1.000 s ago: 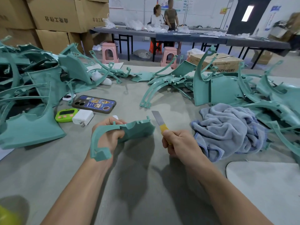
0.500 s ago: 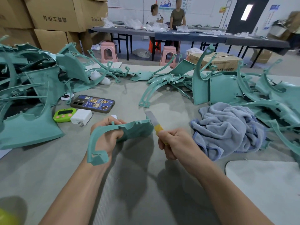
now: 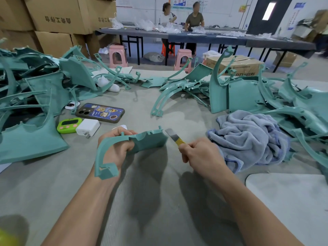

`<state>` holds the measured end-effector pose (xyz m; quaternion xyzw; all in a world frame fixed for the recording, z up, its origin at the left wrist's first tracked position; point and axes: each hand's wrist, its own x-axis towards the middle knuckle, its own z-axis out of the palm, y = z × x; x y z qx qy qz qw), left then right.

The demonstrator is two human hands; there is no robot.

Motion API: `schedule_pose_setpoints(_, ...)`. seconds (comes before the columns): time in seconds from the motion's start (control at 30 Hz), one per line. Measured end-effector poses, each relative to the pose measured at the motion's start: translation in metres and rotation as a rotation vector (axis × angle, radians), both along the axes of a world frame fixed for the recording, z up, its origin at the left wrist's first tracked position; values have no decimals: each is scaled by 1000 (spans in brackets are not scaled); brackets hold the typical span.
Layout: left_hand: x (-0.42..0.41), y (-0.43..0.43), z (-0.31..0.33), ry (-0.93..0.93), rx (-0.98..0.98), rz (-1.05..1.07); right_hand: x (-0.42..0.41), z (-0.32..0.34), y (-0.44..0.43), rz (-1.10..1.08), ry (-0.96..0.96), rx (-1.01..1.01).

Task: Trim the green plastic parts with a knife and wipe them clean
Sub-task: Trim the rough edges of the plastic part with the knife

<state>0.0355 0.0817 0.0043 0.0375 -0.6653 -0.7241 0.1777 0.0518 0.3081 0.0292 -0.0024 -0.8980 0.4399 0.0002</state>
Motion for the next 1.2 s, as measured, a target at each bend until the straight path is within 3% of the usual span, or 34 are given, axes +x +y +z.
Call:
schedule_pose_setpoints(0.07,-1,1,0,-15,11,9,4,-1,-6,73,-42,-215)
schedule_pose_setpoints(0.1,-1,1,0,-16,12,8,4,-2,-9,90,-45,-230)
schedule_pose_setpoints(0.23,1,1,1,-20,-30,3,-1,0,-4,16,-10,69)
schedule_pose_setpoints(0.4,1,2,2,-20,-55,12,4,-2,-8,68,-11,-46)
schedule_pose_setpoints(0.53,3,1,2,-12,-87,6,-2,-1,-2,-38,25,200)
schedule_pose_setpoints(0.7,3,5,7,-52,-48,0,1,-2,-3,39,25,5)
schedule_pose_setpoints(0.87,6,6,11,-82,-37,-6,-6,0,10,-102,-7,280)
schedule_pose_setpoints(1.0,6,6,16,-61,-10,-12,-6,1,16,-113,41,81)
schedule_pose_setpoints(1.1,6,10,20,-61,88,55,-6,-2,11,-137,109,7)
schedule_pose_setpoints(1.2,11,6,23,-195,416,78,-1,-3,9,-67,219,-96)
